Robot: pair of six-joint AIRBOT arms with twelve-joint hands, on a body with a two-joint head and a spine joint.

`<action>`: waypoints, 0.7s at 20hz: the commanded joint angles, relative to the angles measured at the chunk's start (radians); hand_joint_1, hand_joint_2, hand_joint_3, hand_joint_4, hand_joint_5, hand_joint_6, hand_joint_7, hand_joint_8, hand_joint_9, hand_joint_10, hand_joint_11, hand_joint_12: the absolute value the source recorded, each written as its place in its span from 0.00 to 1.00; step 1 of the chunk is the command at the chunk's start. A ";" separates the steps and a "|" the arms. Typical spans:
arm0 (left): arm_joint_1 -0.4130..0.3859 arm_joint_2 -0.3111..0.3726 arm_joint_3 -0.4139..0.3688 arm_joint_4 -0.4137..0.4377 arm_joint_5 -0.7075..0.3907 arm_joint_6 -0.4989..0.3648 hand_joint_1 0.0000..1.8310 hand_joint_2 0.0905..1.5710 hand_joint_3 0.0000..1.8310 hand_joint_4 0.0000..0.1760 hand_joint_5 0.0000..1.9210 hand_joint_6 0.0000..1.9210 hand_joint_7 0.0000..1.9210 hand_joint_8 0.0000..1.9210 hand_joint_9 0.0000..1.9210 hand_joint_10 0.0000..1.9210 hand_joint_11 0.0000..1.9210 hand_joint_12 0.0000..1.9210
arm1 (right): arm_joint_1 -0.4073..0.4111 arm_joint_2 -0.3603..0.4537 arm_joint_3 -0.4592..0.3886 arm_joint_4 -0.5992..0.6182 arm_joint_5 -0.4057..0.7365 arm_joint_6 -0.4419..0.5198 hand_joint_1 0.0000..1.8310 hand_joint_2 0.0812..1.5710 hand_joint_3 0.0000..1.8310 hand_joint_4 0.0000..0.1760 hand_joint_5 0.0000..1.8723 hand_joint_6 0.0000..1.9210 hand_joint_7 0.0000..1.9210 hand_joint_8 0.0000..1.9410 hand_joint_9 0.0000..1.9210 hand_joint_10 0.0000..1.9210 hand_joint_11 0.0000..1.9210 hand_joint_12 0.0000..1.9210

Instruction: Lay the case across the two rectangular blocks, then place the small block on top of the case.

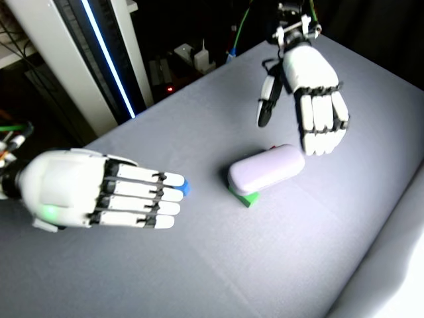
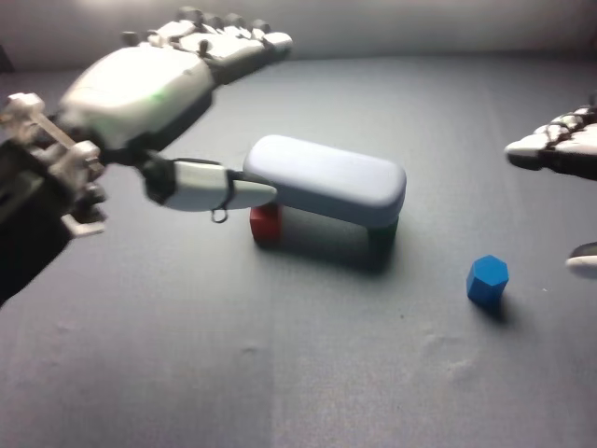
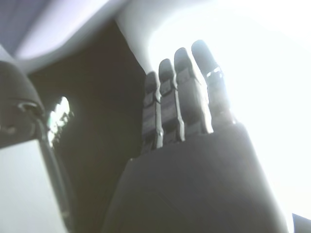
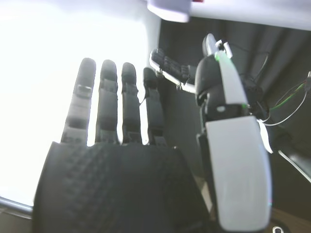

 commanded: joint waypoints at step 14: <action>0.213 0.143 -0.144 -0.061 -0.467 -0.040 0.50 0.55 0.00 0.29 0.08 0.00 0.02 0.00 0.00 0.00 0.02 0.01 | 0.191 -0.133 0.118 -0.272 -0.256 0.098 0.37 0.63 0.00 0.04 0.21 0.00 0.24 0.01 0.21 0.01 0.00 0.42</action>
